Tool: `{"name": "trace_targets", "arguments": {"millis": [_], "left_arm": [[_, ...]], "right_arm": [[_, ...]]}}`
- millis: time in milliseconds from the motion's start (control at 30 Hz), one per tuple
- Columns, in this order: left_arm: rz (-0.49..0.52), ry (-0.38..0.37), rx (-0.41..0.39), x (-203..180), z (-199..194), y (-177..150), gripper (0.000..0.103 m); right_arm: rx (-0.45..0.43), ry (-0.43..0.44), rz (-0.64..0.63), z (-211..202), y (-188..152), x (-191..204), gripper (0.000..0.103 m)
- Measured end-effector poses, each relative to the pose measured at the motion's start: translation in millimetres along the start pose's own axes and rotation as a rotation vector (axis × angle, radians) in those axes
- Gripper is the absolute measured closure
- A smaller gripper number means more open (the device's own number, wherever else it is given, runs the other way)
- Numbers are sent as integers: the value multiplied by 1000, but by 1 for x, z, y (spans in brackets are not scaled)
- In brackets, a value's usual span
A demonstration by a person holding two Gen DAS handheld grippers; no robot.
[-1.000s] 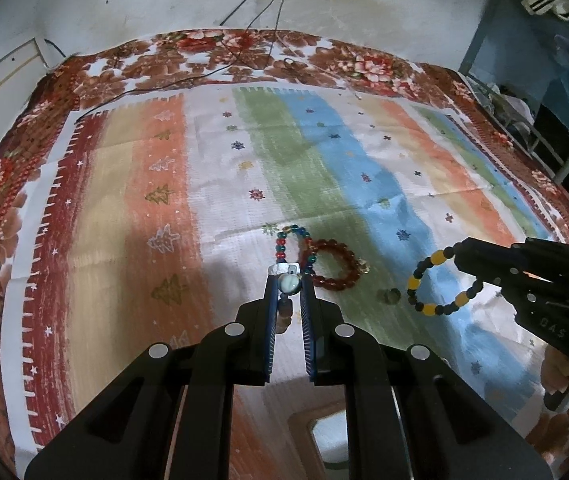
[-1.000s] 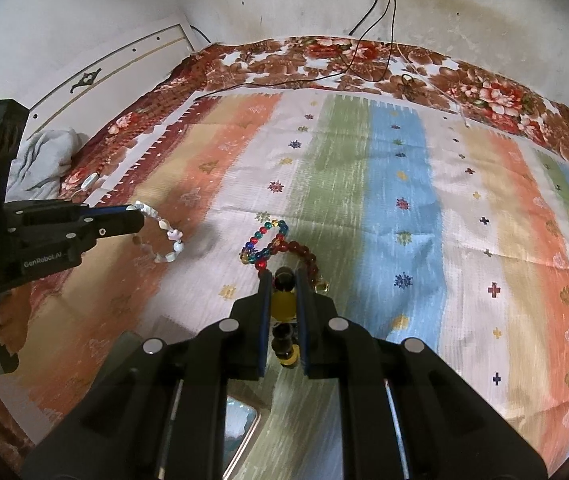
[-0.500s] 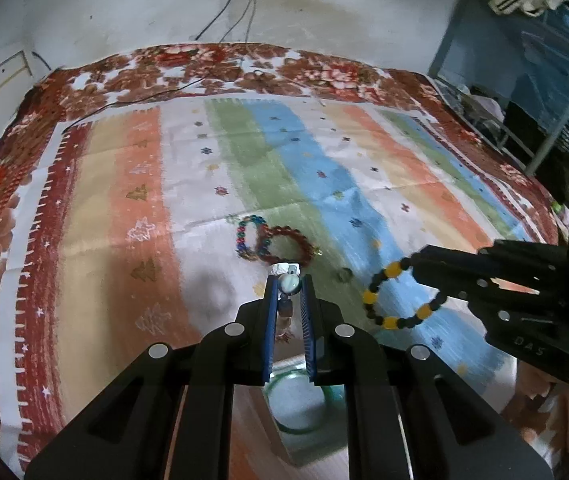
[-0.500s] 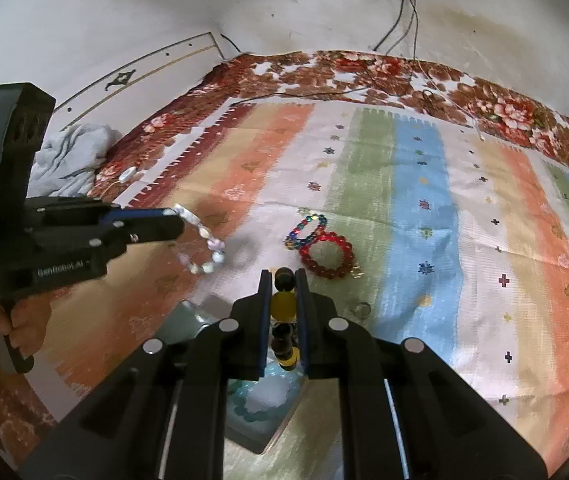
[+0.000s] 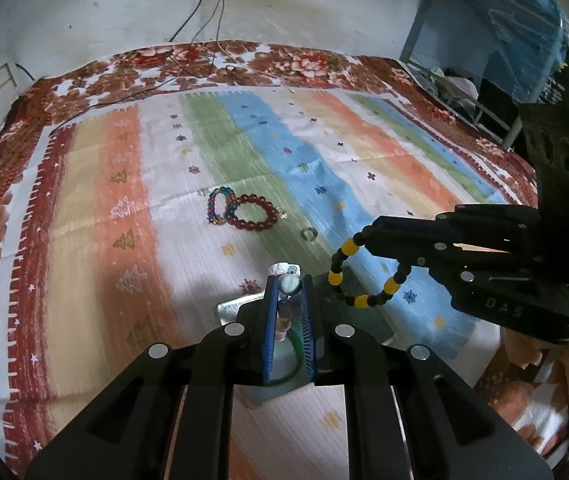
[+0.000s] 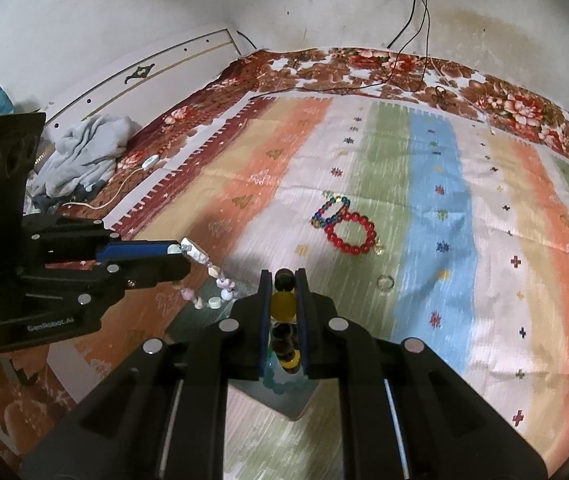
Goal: Organize jewelry
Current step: 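Open left tool over tin releasing white bracelet while right tool releases its bracelet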
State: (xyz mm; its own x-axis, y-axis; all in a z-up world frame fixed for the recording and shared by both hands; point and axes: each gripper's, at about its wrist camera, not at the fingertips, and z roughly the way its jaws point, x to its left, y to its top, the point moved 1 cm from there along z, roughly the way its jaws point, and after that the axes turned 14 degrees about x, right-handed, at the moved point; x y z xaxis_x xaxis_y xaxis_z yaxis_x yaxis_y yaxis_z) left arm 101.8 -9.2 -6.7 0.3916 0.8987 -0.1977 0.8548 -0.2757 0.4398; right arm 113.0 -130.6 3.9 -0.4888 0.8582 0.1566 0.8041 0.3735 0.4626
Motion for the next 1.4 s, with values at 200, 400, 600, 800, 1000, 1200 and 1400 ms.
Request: {"name": "trace_targets", "arguments": {"millis": [200, 400, 600, 800, 1000, 1200, 1400], "left_arm": [[18, 3, 16, -6, 3, -6, 92], [0, -11, 36, -3, 7, -5, 78], [-44, -2, 30, 10, 7, -2, 76], [-61, 43, 47, 21, 15, 8, 73], [-89, 82, 61, 37, 25, 24, 70], [-126, 111, 88, 55, 38, 37, 69], [-120, 136, 99, 58, 50, 49, 68]], "right_arm": [[23, 11, -10, 4, -10, 5, 90], [30, 12, 8, 7, -11, 0, 78], [26, -20, 33, 8, -7, -11, 67], [31, -55, 72, 14, 0, -28, 67], [46, -88, 107, 24, 10, -45, 64], [68, -113, 129, 38, 21, -60, 62], [81, -136, 135, 47, 28, -69, 56]]}}
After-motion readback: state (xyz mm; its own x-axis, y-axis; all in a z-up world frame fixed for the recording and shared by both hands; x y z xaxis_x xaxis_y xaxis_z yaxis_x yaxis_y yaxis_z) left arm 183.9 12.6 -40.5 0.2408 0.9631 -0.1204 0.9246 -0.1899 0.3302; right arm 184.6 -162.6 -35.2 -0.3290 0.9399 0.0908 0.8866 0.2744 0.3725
